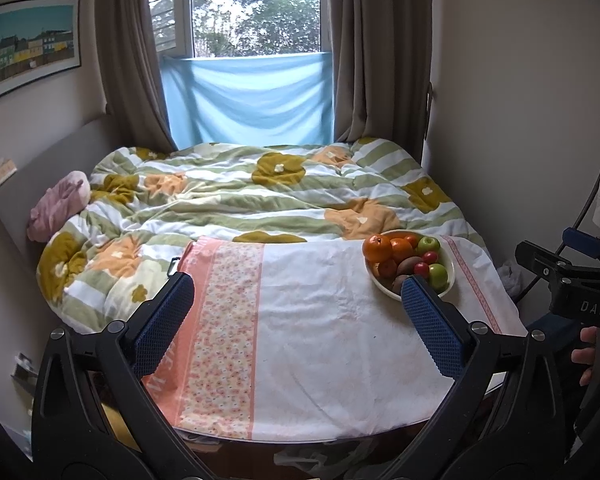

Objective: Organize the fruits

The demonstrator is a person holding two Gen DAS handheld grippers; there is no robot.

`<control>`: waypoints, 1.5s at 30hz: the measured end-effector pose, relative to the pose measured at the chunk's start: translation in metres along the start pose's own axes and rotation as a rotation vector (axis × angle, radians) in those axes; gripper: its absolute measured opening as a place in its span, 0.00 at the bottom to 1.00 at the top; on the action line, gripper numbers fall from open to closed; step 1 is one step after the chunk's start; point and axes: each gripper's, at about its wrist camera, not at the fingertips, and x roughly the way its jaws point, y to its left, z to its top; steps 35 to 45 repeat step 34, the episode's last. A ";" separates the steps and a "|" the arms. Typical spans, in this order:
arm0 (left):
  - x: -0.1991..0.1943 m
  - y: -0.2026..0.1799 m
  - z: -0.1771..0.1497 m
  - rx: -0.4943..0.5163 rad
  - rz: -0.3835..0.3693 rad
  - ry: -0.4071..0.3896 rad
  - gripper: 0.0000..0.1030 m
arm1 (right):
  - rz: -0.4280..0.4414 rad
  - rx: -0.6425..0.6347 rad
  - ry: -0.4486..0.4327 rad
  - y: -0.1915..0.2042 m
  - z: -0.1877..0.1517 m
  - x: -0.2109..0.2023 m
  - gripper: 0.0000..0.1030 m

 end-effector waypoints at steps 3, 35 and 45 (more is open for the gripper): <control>0.001 -0.002 0.001 0.000 0.000 0.000 1.00 | 0.000 0.000 0.000 -0.001 0.000 0.000 0.98; 0.015 -0.015 0.004 -0.005 0.032 -0.007 1.00 | 0.006 -0.002 0.002 -0.007 0.003 0.003 0.98; 0.015 -0.015 0.004 -0.005 0.032 -0.007 1.00 | 0.006 -0.002 0.002 -0.007 0.003 0.003 0.98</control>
